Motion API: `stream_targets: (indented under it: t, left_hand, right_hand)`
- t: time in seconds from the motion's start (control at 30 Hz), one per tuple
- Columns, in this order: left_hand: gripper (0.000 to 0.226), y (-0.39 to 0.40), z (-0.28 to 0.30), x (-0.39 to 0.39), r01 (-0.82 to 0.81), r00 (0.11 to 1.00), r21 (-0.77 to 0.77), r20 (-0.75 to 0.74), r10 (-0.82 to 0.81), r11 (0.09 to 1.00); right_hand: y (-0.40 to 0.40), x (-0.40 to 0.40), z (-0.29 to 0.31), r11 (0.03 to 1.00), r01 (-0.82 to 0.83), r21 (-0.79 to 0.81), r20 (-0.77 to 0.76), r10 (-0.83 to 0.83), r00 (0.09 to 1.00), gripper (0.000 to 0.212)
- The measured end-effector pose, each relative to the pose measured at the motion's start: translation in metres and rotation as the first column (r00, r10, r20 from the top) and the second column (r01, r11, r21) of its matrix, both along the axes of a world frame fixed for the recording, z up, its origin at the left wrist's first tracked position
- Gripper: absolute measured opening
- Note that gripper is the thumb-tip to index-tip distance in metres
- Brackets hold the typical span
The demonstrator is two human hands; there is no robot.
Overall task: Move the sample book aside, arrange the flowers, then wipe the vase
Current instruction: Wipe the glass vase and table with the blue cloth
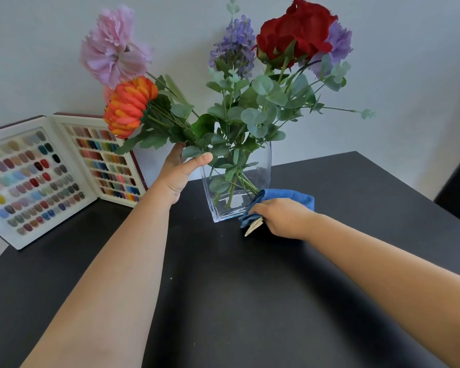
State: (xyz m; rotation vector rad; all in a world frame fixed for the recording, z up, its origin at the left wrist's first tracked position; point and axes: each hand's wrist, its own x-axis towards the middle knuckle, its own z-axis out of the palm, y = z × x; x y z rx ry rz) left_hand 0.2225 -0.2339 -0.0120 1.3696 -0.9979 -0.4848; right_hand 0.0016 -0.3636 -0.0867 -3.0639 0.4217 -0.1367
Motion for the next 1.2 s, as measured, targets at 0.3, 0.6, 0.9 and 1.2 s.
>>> stream_targets:
  t: [0.3, 0.6, 0.9, 1.2]
  left_hand:
    - [0.09, -0.002, -0.001, 0.005, 0.003, 1.0, 0.025, 0.013, -0.004, 1.0]
    - [0.087, -0.005, -0.009, -0.002, 0.005, 1.0, 0.033, -0.016, -0.005, 0.999]
    - [0.079, -0.018, -0.024, -0.015, -0.106, 0.994, -0.046, -0.016, 0.106, 0.993]
    - [0.065, -0.026, -0.018, -0.016, -0.241, 0.958, -0.069, -0.179, 0.226, 0.968]
  right_hand:
    - [0.04, 0.041, 0.002, 0.998, -0.057, 0.032, -0.037, 0.059, 0.998, 0.034]
    - [-0.001, -0.016, 0.003, 0.977, 0.148, 0.152, -0.031, -0.145, 0.989, 0.038]
    - [0.003, -0.026, 0.003, 0.935, 0.167, 0.312, 0.031, -0.186, 0.982, 0.037]
    - [-0.002, -0.043, -0.005, 0.914, 0.191, 0.359, 0.07, -0.23, 0.971, 0.035]
